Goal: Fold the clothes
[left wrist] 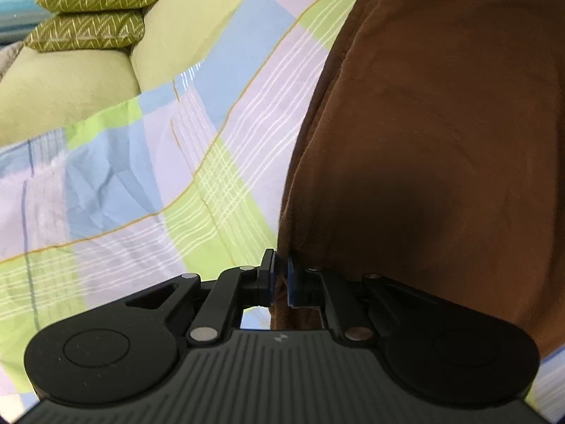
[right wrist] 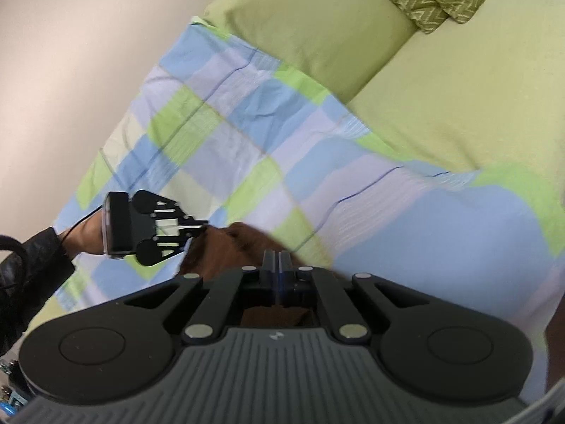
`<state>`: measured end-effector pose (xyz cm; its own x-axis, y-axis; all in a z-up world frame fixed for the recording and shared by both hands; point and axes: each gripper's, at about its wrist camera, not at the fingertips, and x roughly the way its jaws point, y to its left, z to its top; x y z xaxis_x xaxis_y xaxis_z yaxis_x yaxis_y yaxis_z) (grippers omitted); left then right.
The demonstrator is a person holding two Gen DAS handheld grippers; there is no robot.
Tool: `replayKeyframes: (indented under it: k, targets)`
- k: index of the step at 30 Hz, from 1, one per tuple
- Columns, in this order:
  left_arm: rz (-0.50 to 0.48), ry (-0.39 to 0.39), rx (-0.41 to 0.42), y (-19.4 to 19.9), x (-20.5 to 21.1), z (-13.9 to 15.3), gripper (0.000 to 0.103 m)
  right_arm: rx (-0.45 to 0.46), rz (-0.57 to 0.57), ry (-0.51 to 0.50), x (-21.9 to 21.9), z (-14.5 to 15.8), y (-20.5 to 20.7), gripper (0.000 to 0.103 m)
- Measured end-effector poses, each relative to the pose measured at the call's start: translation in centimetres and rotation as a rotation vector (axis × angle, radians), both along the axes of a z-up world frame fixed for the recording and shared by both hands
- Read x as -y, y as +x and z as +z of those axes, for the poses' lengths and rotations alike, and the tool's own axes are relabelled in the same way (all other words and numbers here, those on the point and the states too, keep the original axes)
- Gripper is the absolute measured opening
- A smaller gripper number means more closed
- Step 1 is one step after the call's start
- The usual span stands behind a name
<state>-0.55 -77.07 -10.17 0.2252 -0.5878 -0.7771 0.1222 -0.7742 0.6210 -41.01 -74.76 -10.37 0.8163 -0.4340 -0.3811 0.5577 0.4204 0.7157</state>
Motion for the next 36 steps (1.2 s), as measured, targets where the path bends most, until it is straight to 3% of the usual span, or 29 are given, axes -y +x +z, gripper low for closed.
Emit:
replayKeyframes:
  k: [3,4,6,8,12,15,22,25,30,32,34,36]
  targets:
    - [-0.004,0.005,-0.002,0.0,0.0,-0.4,0.005,0.006,0.081,-0.002,-0.6,-0.8,0.9,0.012]
    - [-0.005,0.004,-0.002,-0.1,0.1,-0.4,0.005,-0.012,0.093,-0.019,-1.0,-1.0,1.3,0.022]
    - [-0.007,-0.002,-0.004,0.2,0.0,-0.4,0.005,-0.062,0.083,-0.062,-1.4,-1.1,1.8,0.026]
    - [-0.006,-0.004,-0.006,0.2,-0.2,-0.3,0.005,-0.120,0.070,-0.113,-1.8,-1.2,2.3,0.026]
    - [-0.009,-0.025,-0.006,0.4,-0.8,-0.4,0.005,-0.113,0.122,-0.091,-1.7,-2.1,3.0,0.026]
    - [-0.008,-0.033,-0.014,0.3,-1.7,-0.3,0.004,-0.130,0.099,-0.106,-2.1,-1.5,3.0,0.003]
    - [0.032,-0.129,-0.127,0.2,-2.2,3.5,0.004,-0.079,0.076,-0.232,-4.8,4.8,1.7,0.002]
    - [0.050,-0.119,-0.126,0.0,-0.6,2.7,0.005,-0.119,0.042,-0.207,-3.4,3.8,1.6,0.002]
    - [0.089,-0.107,-0.107,-0.6,1.4,-1.2,0.021,-0.213,0.022,-0.046,-0.1,-1.8,1.9,0.003]
    - [0.102,-0.139,-0.110,-0.5,1.4,-1.7,0.039,-0.201,0.023,-0.013,0.4,-3.0,1.6,0.003]
    - [0.136,-0.175,-0.145,0.2,1.4,-1.3,0.046,-0.187,0.014,-0.013,0.5,-3.3,1.3,0.002]
    - [0.262,-0.188,-0.222,1.9,1.8,0.0,0.046,-0.190,-0.009,-0.036,0.5,-3.0,0.9,0.004]
